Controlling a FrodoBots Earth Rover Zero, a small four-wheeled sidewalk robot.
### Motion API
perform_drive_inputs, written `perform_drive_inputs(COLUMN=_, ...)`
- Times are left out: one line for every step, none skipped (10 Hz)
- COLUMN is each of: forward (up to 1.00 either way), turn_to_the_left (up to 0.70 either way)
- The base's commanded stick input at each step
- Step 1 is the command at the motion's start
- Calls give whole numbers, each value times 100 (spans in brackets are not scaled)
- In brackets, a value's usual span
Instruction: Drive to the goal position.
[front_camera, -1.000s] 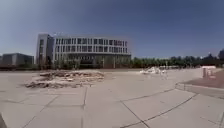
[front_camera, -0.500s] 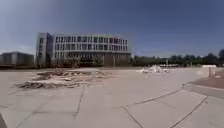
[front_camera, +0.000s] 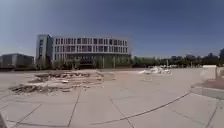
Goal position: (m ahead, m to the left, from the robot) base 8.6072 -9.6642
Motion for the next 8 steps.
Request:
perform_drive_inputs(forward=70, turn_to_the_left=0)
perform_drive_inputs(forward=70, turn_to_the_left=0)
perform_drive_inputs(forward=70, turn_to_the_left=0)
perform_drive_inputs(forward=70, turn_to_the_left=0)
perform_drive_inputs(forward=70, turn_to_the_left=0)
perform_drive_inputs(forward=70, turn_to_the_left=0)
perform_drive_inputs(forward=70, turn_to_the_left=-35)
perform_drive_inputs(forward=70, turn_to_the_left=-35)
